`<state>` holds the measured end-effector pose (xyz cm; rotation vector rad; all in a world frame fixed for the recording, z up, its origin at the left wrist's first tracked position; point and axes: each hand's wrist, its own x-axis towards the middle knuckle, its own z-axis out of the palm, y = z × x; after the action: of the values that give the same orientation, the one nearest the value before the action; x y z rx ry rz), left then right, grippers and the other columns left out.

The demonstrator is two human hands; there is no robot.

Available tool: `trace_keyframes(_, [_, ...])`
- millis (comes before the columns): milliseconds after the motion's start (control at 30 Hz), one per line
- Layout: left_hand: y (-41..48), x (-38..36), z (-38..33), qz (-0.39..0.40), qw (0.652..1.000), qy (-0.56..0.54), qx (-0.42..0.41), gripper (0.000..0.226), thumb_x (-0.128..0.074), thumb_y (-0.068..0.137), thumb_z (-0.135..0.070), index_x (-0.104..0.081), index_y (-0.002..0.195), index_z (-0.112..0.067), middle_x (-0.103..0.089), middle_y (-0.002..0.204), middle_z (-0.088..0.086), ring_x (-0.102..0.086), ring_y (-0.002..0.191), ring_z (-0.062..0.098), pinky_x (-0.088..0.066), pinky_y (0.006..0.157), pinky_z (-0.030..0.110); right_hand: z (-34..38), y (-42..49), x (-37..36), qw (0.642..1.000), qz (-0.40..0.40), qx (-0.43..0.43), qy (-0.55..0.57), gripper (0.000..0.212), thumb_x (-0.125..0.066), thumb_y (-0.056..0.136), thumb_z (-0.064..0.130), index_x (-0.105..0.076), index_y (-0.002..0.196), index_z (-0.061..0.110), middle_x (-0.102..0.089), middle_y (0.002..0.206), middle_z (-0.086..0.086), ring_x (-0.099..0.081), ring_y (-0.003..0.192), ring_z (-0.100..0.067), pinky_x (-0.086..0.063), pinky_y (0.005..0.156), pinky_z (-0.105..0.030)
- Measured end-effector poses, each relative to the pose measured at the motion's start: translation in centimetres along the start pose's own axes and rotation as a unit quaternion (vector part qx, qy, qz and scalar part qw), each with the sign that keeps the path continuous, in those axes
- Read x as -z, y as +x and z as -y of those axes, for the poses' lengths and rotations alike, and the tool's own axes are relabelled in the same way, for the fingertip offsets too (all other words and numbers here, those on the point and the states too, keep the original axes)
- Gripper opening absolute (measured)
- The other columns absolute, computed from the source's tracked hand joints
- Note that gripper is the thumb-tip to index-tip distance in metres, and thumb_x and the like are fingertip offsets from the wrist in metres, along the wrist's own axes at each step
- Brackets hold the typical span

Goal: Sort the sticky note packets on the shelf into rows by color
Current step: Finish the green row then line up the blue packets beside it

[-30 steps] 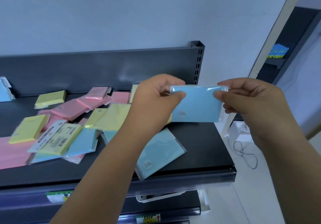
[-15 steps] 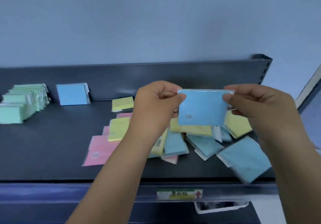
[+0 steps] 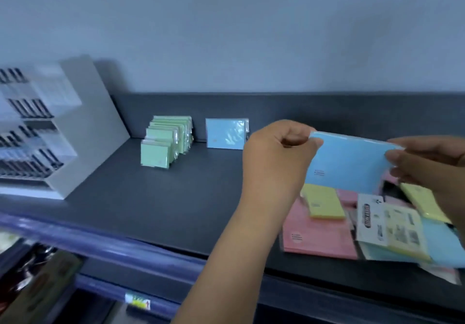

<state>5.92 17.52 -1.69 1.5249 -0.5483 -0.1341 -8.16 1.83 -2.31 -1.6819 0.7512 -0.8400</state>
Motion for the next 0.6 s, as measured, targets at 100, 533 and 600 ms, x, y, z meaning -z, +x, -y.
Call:
trace_keyframes(100, [1.6, 2.0, 0.9, -0.044, 0.999, -0.01, 0.008, 0.009, -0.083, 0.082, -0.013, -0.078, 0.083, -0.021, -0.075, 0.076, -0.01, -0.065, 0.065, 0.005, -0.057, 0.068, 0.026, 0.6, 1.5, -2.3, 0.997, 0.068, 0.005, -0.044, 0.019, -0.074, 0.091, 0.016, -0.079, 0.104, 0.028, -0.08, 0.093, -0.004, -0.074, 0.078, -0.012, -0.06, 0.061, -0.022])
trace_keyframes(533, [10.5, 13.2, 5.9, -0.062, 0.998, -0.003, 0.028, 0.009, -0.076, 0.084, -0.013, -0.076, 0.08, -0.022, -0.076, 0.083, -0.007, -0.075, 0.089, 0.02, -0.062, 0.084, 0.048, 5.4, 3.6, -16.6, 0.985, 0.066, 0.05, -0.149, 0.013, -0.08, 0.083, 0.017, -0.083, 0.085, 0.03, -0.079, 0.075, 0.005, -0.077, 0.081, -0.023, -0.062, 0.08, -0.044])
trace_keyframes(600, [12.3, 14.5, 6.9, -0.043, 0.998, 0.029, 0.03, 0.009, -0.071, 0.085, -0.014, -0.073, 0.08, -0.022, -0.075, 0.083, -0.006, -0.074, 0.088, 0.021, -0.062, 0.081, 0.048, 5.2, 4.3, -19.3, 0.986, 0.048, 0.037, -0.156, 0.014, -0.079, 0.083, 0.012, -0.083, 0.084, 0.026, -0.079, 0.074, 0.006, -0.078, 0.074, -0.014, -0.062, 0.078, -0.035])
